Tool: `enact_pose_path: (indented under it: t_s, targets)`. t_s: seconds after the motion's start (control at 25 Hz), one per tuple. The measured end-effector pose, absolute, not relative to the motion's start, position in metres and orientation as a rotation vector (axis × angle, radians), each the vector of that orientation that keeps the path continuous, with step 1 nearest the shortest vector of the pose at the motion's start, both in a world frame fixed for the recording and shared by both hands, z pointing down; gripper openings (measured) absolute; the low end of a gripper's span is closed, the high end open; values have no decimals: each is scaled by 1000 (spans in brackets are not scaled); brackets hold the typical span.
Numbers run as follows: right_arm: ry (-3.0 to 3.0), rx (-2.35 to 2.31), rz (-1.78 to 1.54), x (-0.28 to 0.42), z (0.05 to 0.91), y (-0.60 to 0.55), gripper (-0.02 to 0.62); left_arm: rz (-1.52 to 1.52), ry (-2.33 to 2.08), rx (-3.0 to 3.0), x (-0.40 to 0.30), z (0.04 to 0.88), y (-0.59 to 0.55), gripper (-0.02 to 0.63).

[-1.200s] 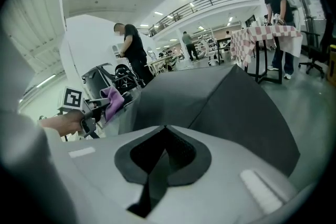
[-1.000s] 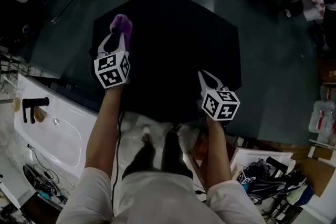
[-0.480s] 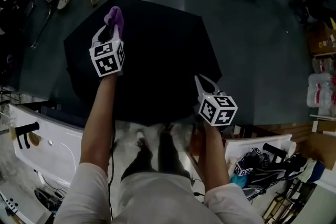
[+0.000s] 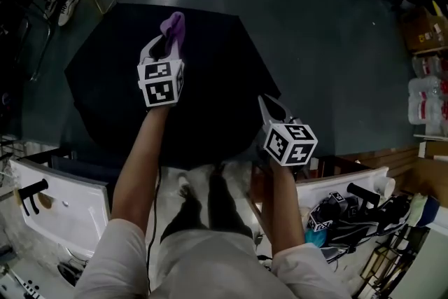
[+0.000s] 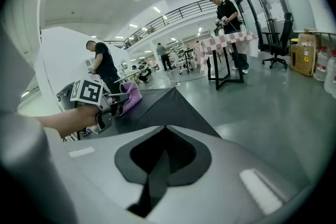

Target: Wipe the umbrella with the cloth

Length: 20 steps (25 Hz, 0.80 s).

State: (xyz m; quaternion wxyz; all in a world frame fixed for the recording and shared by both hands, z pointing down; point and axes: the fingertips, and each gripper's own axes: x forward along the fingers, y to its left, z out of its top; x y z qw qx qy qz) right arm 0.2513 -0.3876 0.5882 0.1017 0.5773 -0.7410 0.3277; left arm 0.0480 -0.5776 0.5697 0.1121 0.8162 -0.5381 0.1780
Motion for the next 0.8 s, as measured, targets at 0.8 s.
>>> enact_pose_path:
  t_s: [0.8]
  targets:
    - [-2115,1908,1032,330,588,-351,6,742,-1139,2770,235,594,-507,71]
